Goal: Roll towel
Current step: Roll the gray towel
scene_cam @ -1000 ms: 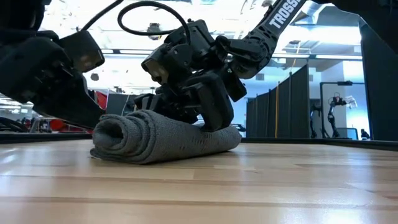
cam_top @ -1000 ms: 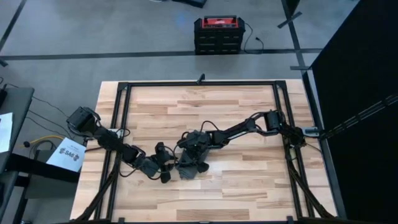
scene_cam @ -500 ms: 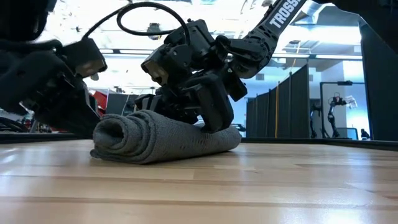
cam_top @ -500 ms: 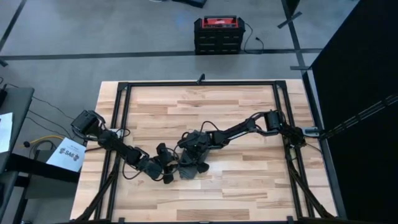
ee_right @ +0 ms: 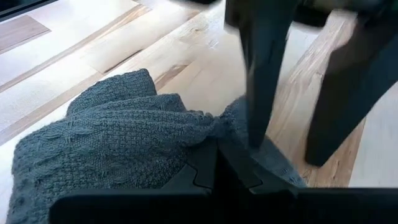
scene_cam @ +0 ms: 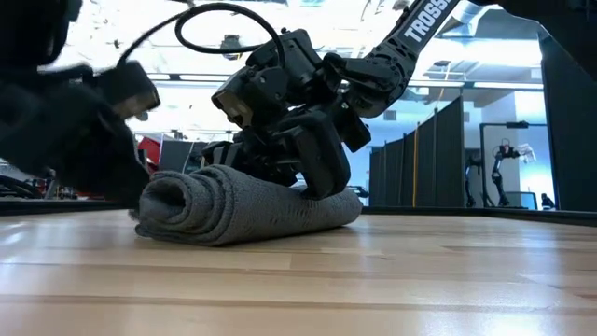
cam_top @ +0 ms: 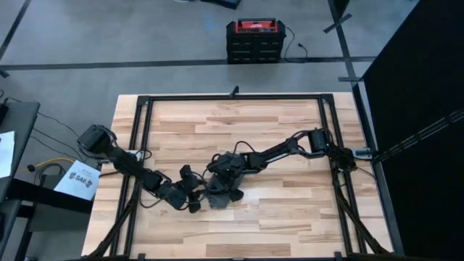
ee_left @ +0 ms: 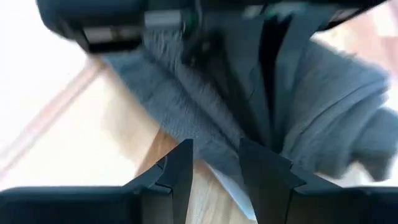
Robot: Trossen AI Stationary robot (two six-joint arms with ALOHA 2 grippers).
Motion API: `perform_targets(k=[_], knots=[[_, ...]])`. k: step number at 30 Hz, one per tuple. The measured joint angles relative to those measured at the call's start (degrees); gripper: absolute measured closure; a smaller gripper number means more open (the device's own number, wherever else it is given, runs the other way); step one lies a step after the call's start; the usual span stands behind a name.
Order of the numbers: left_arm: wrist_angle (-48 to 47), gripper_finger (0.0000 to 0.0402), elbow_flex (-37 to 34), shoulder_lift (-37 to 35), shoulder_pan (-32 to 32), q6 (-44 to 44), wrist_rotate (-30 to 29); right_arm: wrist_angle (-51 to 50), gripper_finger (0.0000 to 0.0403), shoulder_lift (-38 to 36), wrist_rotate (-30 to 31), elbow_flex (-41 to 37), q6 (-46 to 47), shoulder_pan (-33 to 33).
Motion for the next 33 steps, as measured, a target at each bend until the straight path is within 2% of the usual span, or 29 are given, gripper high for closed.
perform_targets(k=[4, 8, 13, 23, 33], knots=[[7.66, 0.0283, 0.05, 7.32, 0.21, -1.6, -0.57, -0.17, 0.0403, 0.0, 0.0, 0.0, -0.17, 0.28], [8.38, 0.0283, 0.22, 10.72, 0.13, -4.17, -2.1, -0.72, 0.0403, -0.01, -0.05, 0.04, -1.88, 0.86], [3.84, 0.0283, 0.42, 11.24, -0.08, -7.76, -2.57, -2.05, 0.0403, -0.11, -0.29, 0.11, -4.46, 2.4], [5.09, 0.0283, -0.17, 11.31, -0.75, -9.58, -2.67, -8.73, 0.0403, -2.38, -1.33, -0.44, -8.08, 3.34], [5.09, 0.0283, -0.2, 11.31, -0.78, -9.28, -2.71, -7.46, 0.0403, -3.89, -1.57, -3.17, -7.68, 5.07]])
